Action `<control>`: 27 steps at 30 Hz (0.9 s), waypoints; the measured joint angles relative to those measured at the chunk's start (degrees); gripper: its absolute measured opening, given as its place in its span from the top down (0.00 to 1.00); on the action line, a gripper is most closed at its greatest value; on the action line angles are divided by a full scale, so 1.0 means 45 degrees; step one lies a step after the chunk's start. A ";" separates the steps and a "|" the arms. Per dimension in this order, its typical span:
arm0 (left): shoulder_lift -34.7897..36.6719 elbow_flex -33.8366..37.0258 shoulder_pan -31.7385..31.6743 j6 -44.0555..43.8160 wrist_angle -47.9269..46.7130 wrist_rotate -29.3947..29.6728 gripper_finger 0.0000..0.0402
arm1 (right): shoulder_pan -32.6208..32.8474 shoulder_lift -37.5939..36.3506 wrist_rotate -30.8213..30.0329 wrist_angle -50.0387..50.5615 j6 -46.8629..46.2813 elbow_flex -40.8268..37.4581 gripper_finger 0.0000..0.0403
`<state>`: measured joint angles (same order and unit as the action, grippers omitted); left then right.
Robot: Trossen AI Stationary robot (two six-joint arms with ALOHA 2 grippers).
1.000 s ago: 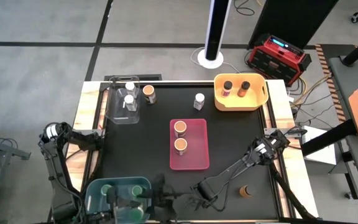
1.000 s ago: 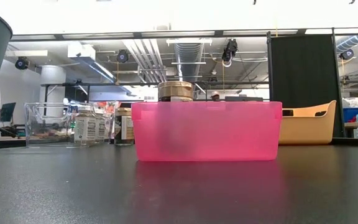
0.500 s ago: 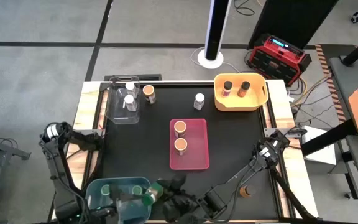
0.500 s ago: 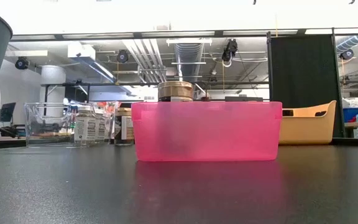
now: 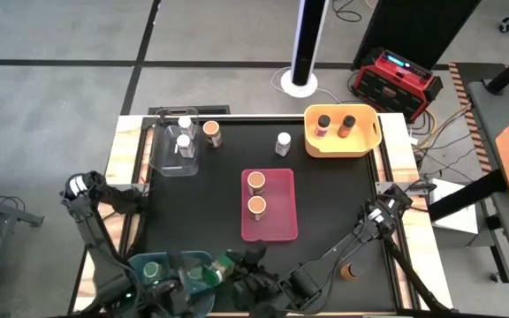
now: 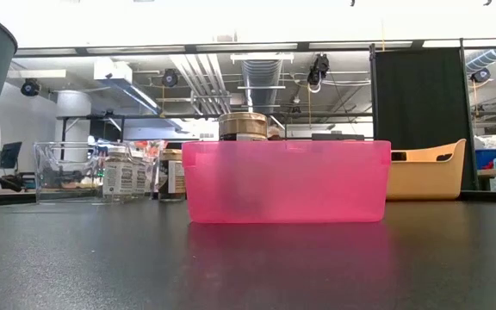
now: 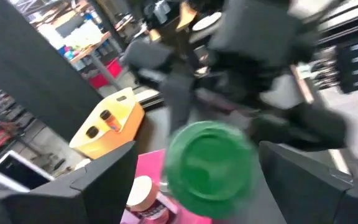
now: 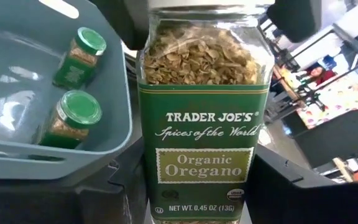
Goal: Sort spices by type
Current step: Put the green seasoning bottle into the blue bin
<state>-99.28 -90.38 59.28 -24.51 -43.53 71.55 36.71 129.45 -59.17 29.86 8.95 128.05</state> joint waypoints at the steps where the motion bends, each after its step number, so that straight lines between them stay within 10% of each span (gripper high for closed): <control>1: -0.0004 0.0002 -0.0089 -0.0010 -0.0062 -0.0014 0.21 | 0.0009 0.0000 -0.0049 0.0026 0.0009 0.0000 0.53; 27: -0.0012 0.0007 -0.0378 0.0000 -0.0136 -0.1103 0.28 | 0.0004 -0.0005 0.0313 0.0070 -0.0045 -0.0039 0.53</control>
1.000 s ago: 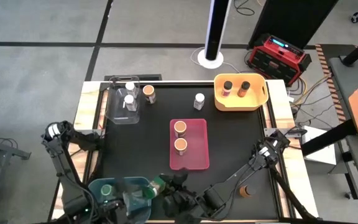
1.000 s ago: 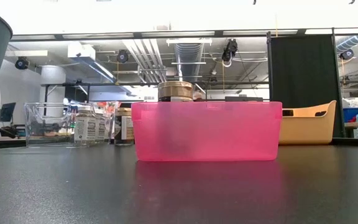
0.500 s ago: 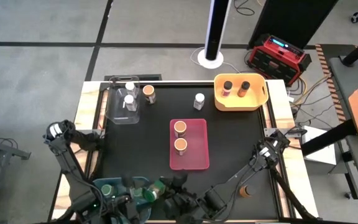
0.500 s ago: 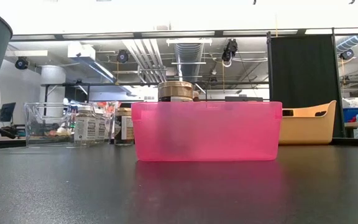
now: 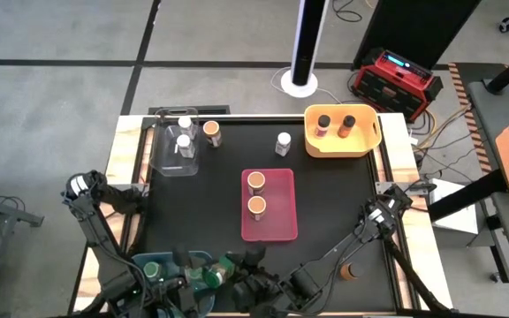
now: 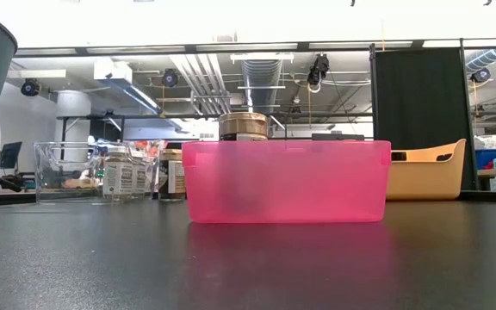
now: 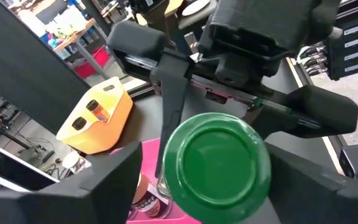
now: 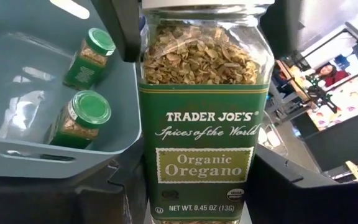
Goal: Sort spices by type
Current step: Put the green seasoning bottle into the blue bin
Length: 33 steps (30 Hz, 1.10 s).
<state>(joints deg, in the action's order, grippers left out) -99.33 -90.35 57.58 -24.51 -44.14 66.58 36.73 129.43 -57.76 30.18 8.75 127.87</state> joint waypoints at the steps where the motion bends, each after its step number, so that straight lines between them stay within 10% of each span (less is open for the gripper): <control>1: 0.0000 0.0000 0.0000 0.0000 0.0004 -0.0023 0.31 | 0.0000 0.0000 0.0033 0.0006 -0.0033 -0.0005 0.53; 6: 0.0000 0.0009 0.0004 0.0122 -0.0071 -0.0038 0.53 | -0.0010 0.0000 0.0058 -0.0003 -0.0176 -0.0017 0.53; 17: -0.0005 -0.0198 0.0214 -0.0429 -0.0013 -0.0393 0.54 | 0.0013 0.0000 0.0383 -0.0109 -0.0832 -0.0024 0.53; 21: -0.0005 -0.1013 0.0505 -0.1222 -0.0895 -0.0769 0.54 | 0.0098 -0.0039 0.0289 -0.0022 -0.0821 -0.0024 0.30; 26: -0.0005 -0.2761 0.0820 -0.4220 -0.4508 -0.2821 0.54 | 0.0293 -0.0100 0.0255 0.0684 -0.1092 -0.0029 0.05; 33: 0.0000 -0.3871 0.2058 -1.0753 -0.9097 -0.5107 0.54 | 0.0461 -0.0736 0.0162 0.4950 -0.3977 -0.0029 0.04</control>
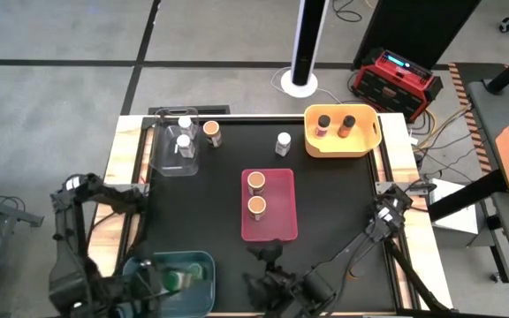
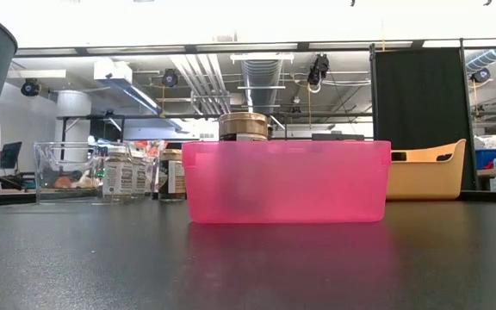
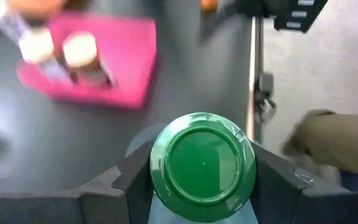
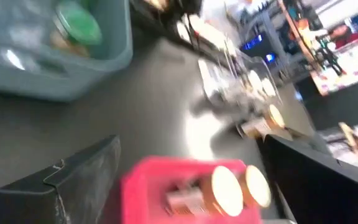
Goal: Sort spices by type
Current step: Put the green seasoning bottle into the blue bin
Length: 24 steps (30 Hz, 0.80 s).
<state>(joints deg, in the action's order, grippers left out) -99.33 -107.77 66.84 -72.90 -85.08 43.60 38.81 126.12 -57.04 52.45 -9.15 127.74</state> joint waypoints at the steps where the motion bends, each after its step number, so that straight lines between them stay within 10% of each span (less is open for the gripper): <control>1: 0.0000 0.0063 0.0228 -0.0797 -0.0012 -0.0247 0.54 | -0.0009 -0.0082 0.0001 0.0791 -0.0394 0.0000 0.04; 9: -0.0680 0.0816 0.1419 -0.4001 0.0620 -0.1343 0.54 | -0.0660 -0.0782 -0.0323 0.5105 -0.1837 -0.0022 0.04; 24: -0.1865 0.0787 0.1155 -0.3847 -0.0077 -0.2422 0.54 | -0.1103 -0.3919 0.0106 0.3544 -0.1041 -0.3223 0.04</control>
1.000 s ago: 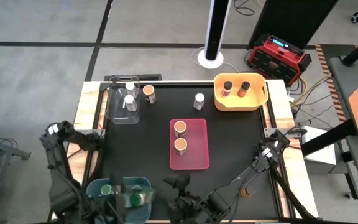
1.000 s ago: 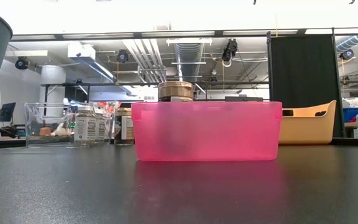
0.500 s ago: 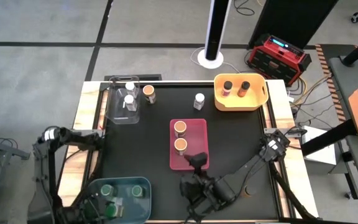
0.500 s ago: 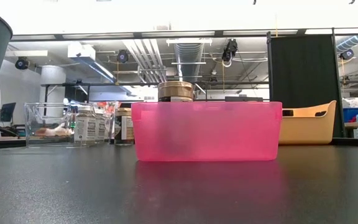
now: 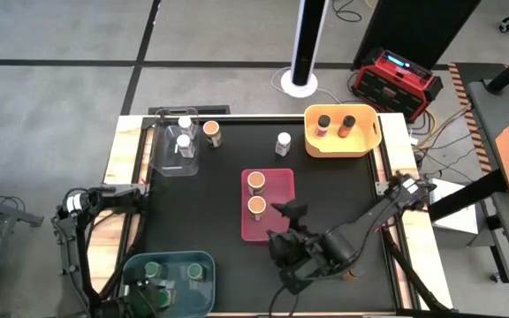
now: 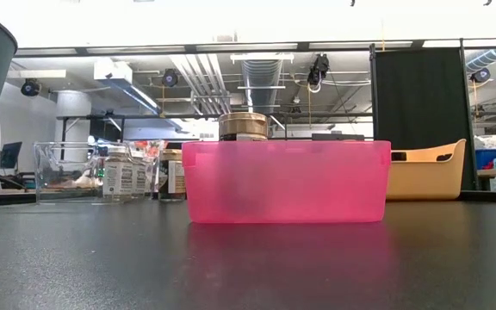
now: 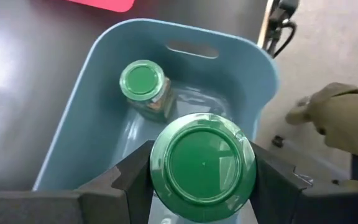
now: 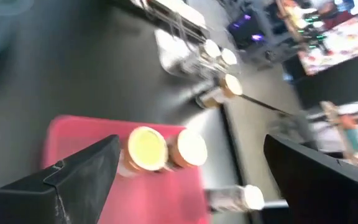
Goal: Sort spices by type
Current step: Put the green seasoning bottle into the blue bin
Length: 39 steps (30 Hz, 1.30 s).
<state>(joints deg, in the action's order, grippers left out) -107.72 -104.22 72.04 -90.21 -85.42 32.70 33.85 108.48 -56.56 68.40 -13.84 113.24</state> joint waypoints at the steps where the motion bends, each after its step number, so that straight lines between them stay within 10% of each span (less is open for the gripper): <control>1: 0.0000 0.0000 -0.0046 0.0048 -0.0084 -0.0077 0.54 | 0.0000 -0.0301 0.0013 -0.0643 0.0145 -0.0511 0.04; 14: 0.0019 0.1199 0.0065 -0.0071 0.1183 0.0733 0.54 | 0.0005 -0.3201 0.4362 -1.2889 0.3540 -0.7121 0.04; 39: 0.0047 0.4526 0.0245 -0.1255 0.3417 0.0837 0.54 | 0.0199 -0.3253 0.6040 -1.7555 0.4408 -0.7993 0.03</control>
<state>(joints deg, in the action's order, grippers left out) -107.51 -83.86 73.14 -95.86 -70.05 36.47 34.74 93.84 -29.38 -10.59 6.00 77.27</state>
